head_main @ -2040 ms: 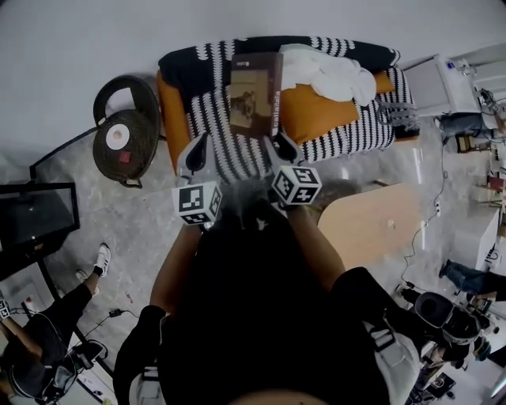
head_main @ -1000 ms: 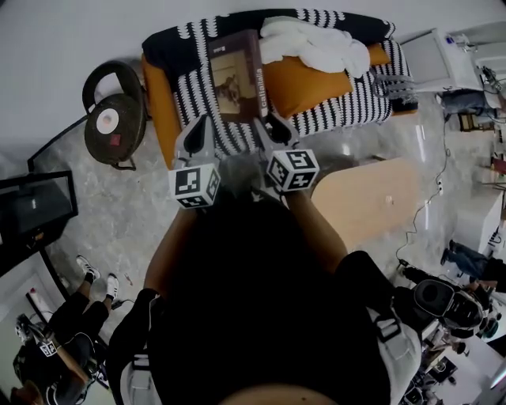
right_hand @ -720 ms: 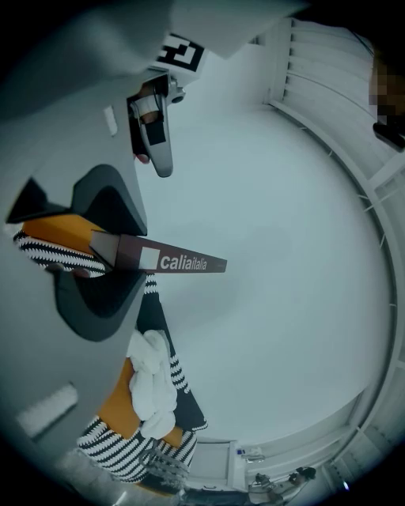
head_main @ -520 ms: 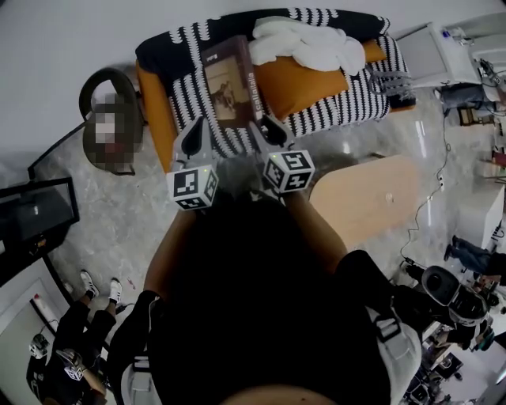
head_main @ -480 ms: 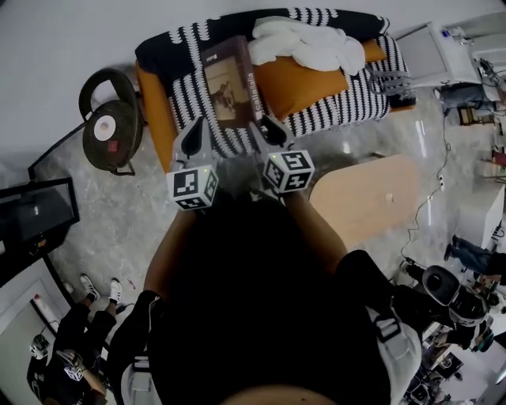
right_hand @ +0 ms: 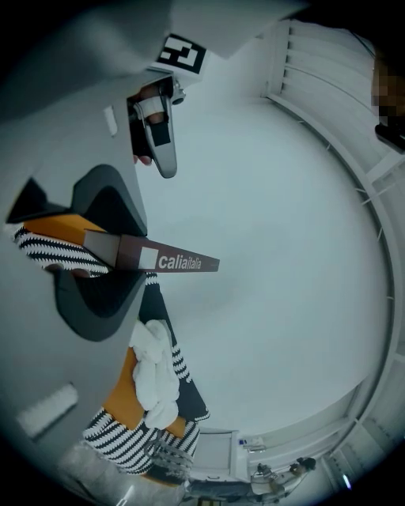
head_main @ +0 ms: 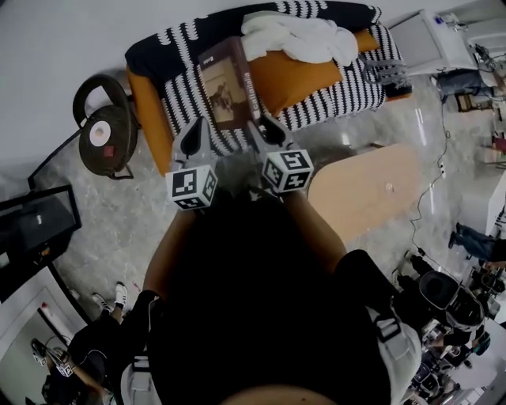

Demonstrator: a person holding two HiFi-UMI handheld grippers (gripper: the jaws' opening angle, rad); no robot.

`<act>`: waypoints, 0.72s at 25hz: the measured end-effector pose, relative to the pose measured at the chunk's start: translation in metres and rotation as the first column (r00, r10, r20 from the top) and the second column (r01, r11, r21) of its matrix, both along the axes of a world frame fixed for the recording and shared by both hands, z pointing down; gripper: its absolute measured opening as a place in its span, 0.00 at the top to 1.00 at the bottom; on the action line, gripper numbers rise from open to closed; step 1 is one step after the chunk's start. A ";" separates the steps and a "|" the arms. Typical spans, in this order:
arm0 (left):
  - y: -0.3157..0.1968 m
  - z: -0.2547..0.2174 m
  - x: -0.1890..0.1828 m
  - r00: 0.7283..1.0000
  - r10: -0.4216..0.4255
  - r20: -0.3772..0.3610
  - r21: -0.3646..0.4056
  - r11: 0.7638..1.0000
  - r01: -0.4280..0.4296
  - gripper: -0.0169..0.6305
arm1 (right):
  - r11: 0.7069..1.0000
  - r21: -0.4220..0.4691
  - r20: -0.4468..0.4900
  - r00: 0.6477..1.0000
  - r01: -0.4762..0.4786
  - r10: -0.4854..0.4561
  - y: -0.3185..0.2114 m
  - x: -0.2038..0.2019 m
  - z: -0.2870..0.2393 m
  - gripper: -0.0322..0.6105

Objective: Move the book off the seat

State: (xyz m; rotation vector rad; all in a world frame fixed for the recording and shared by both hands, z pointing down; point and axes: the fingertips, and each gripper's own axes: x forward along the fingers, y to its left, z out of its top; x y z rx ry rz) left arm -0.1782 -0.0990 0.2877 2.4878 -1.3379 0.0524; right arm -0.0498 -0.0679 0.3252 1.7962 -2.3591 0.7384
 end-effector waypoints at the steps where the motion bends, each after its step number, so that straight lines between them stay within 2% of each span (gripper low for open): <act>1: -0.001 0.000 -0.001 1.000 0.009 -0.001 0.001 1.000 -0.009 0.96 | 1.000 0.000 0.000 1.000 -0.009 0.009 0.000 -0.001 0.000 0.72; 5: 0.005 0.003 0.012 0.998 0.056 0.005 0.004 0.998 -0.056 0.96 | 0.999 -0.001 0.002 0.999 -0.054 0.054 0.009 0.012 0.002 0.72; 13: 0.030 0.005 0.094 0.980 0.200 0.024 0.014 0.980 -0.200 0.96 | 0.980 -0.004 0.013 0.980 -0.199 0.199 0.054 0.093 0.008 0.72; 16: 0.036 0.010 0.118 0.968 0.249 0.026 0.015 0.968 -0.249 0.96 | 0.966 -0.012 0.013 0.966 -0.256 0.257 0.070 0.118 0.016 0.72; 18: 0.045 0.012 0.148 0.956 0.293 0.030 0.015 0.956 -0.293 0.96 | 0.952 -0.017 0.016 0.952 -0.307 0.307 0.088 0.147 0.020 0.72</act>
